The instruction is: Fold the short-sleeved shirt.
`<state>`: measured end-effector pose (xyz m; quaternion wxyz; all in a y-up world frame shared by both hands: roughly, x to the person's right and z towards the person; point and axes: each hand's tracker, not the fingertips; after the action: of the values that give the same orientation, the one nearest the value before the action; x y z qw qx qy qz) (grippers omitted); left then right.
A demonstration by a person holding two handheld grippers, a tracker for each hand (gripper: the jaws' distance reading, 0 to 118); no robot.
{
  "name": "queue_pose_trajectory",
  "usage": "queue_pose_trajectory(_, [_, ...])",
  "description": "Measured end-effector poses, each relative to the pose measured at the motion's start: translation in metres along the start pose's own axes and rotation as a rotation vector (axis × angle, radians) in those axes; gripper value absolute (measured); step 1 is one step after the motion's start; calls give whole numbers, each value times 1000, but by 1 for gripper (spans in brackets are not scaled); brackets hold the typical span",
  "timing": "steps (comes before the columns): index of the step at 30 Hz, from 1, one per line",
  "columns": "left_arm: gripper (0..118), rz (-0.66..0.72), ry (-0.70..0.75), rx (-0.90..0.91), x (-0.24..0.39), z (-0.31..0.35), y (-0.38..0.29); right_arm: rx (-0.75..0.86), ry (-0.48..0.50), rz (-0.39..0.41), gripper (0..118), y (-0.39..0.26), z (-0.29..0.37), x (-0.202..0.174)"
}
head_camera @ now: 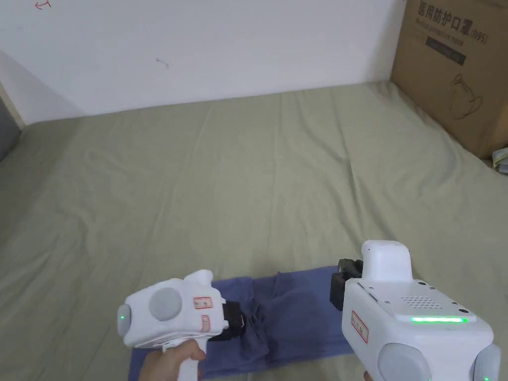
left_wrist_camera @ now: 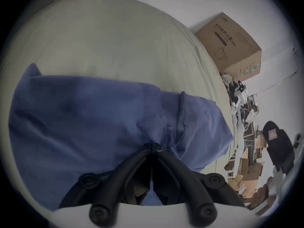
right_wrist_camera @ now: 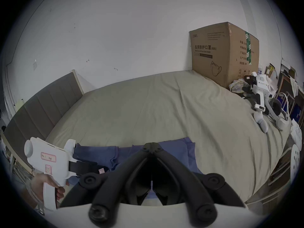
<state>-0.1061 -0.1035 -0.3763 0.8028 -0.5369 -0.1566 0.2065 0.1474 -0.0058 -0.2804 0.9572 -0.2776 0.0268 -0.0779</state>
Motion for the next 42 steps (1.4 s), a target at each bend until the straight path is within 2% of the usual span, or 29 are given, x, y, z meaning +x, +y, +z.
queue_pose_trajectory(3, [2,-93,12,35,18,7,0,3,-17,-7,1,2,2,6])
queue_pose_trajectory(7, [2,-118,-48,15,26,15,0,-1,-22,-32,1,3,2,7])
queue_pose_trajectory(12, [2,-134,-103,49,12,51,-4,10,-19,-4,1,6,9,-2])
queue_pose_trajectory(15, [2,-71,-122,129,-24,93,-1,20,-13,10,1,9,12,-10])
queue_pose_trajectory(19, [2,64,-103,236,-102,145,-2,22,1,27,1,10,10,-26])
queue_pose_trajectory(23, [4,222,-170,202,-169,164,-20,16,19,72,1,8,5,-48])
queue_pose_trajectory(24, [12,254,-195,192,-179,163,-25,12,26,83,1,8,3,-53])
queue_pose_trajectory(26, [16,296,-222,216,-195,158,-39,7,35,96,1,6,-2,-63])
queue_pose_trajectory(27, [38,297,-225,231,-198,153,-41,0,38,102,1,5,-5,-67])
queue_pose_trajectory(28, [65,307,-231,227,-201,147,-43,-12,43,111,1,5,-9,-72])
queue_pose_trajectory(30, [107,334,-286,170,-202,130,-44,-22,47,125,1,3,-12,-79])
queue_pose_trajectory(34, [110,340,-410,220,-209,103,-29,-35,53,165,1,1,-17,-89])
queue_pose_trajectory(37, [110,428,-515,200,-212,81,-19,-43,49,169,1,2,-20,-91])
queue_pose_trajectory(38, [106,433,-558,190,-212,75,-15,-45,46,169,1,2,-21,-91])
queue_pose_trajectory(39, [84,439,-576,186,-213,69,-14,-48,43,168,1,2,-21,-92])
queue_pose_trajectory(40, [51,435,-557,181,-214,64,-11,-51,42,167,1,2,-21,-91])
queue_pose_trajectory(41, [10,438,-500,140,-211,59,-9,-56,41,169,1,2,-22,-91])
queue_pose_trajectory(42, [10,440,-476,122,-206,54,-6,-57,41,172,1,2,-22,-92])
